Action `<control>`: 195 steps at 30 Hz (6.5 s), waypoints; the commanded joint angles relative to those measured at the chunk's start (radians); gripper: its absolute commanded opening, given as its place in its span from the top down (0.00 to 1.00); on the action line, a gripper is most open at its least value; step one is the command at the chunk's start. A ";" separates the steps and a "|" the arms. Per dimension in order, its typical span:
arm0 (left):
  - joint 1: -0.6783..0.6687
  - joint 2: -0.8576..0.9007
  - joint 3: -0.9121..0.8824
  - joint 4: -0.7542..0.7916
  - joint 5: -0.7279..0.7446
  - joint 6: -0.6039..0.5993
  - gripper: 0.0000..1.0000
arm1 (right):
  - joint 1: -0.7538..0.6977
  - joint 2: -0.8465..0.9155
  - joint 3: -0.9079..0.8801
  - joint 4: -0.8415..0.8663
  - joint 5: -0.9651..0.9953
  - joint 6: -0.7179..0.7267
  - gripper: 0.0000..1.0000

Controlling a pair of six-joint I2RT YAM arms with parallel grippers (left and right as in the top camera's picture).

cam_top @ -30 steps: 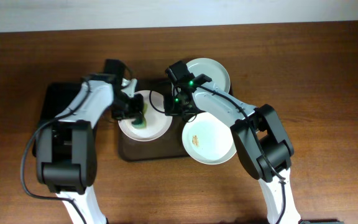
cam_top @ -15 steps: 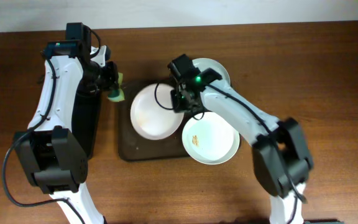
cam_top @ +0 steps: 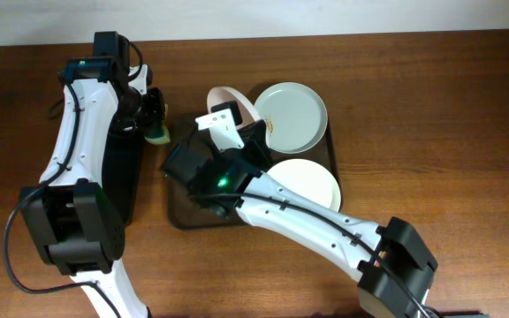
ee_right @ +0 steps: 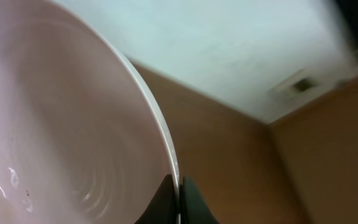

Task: Clean dirty plates on tray and stack at the side
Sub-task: 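Lift the plate with the right gripper and place it right of tray, then grasp the lower pale plate rim with the right gripper, then scrub the held pale plate with the sponge in the left gripper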

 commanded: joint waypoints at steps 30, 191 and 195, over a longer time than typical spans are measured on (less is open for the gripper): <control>0.001 0.007 0.020 0.015 -0.008 0.013 0.99 | -1.179 -0.169 -0.151 -0.050 -1.208 0.026 0.96; -0.274 0.007 -0.517 0.461 -0.369 -0.213 0.99 | -0.437 0.043 -0.449 0.501 -1.444 0.233 0.96; -0.274 0.007 -0.492 0.260 -0.003 -0.155 0.99 | -0.437 0.043 -0.449 0.501 -1.444 0.233 0.96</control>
